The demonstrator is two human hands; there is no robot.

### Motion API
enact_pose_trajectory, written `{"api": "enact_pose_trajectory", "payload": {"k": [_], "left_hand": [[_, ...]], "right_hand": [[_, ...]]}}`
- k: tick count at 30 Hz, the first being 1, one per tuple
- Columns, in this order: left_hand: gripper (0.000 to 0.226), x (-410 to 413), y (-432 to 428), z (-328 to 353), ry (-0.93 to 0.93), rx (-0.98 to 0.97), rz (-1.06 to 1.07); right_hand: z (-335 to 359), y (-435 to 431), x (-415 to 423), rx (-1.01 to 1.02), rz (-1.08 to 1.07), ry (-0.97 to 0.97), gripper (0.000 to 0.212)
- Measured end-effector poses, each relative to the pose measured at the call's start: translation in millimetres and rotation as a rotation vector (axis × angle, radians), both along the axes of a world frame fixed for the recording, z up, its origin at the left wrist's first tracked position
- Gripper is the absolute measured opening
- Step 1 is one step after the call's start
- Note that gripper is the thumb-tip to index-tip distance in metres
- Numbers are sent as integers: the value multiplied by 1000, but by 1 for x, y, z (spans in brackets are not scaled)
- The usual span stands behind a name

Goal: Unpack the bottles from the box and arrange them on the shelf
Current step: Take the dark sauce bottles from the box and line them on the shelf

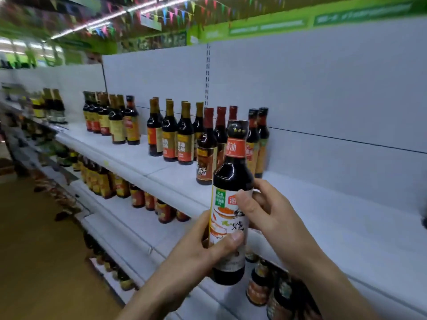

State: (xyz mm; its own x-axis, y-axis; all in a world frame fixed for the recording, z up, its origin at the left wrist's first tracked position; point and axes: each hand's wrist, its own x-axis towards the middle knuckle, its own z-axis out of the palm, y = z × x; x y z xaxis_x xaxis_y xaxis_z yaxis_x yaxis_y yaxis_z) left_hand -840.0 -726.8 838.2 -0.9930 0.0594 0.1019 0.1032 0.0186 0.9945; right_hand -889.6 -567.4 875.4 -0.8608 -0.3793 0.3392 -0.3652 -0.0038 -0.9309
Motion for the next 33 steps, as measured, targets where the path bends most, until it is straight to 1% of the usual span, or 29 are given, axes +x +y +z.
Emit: {"api": "enact_pose_trajectory", "payload": {"k": [4,8,12,16,21,24,29,33], "left_hand": [[41,-20,35,3,0,6,-141],[38,-35,72,5,10,4,-241],[37,-49,113,9,29,1,-315],[39,-61,153,13,58,-13,-381],[37,-76,201,15,87,-11,-458],[37,-86,230,13,88,4,-503],[47,-101,275,5,89,12,-572],[49,-113,305,-3,70,19,-643]], "right_hand": [[4,40,3,0,-143,10,44],[7,79,5,-6,-246,11,42],[10,120,7,5,-335,25,45],[14,160,6,0,-396,34,42],[17,206,4,10,-464,57,46],[19,235,3,23,-493,80,42],[13,274,1,28,-560,95,37],[6,300,-1,16,-591,71,36]]}}
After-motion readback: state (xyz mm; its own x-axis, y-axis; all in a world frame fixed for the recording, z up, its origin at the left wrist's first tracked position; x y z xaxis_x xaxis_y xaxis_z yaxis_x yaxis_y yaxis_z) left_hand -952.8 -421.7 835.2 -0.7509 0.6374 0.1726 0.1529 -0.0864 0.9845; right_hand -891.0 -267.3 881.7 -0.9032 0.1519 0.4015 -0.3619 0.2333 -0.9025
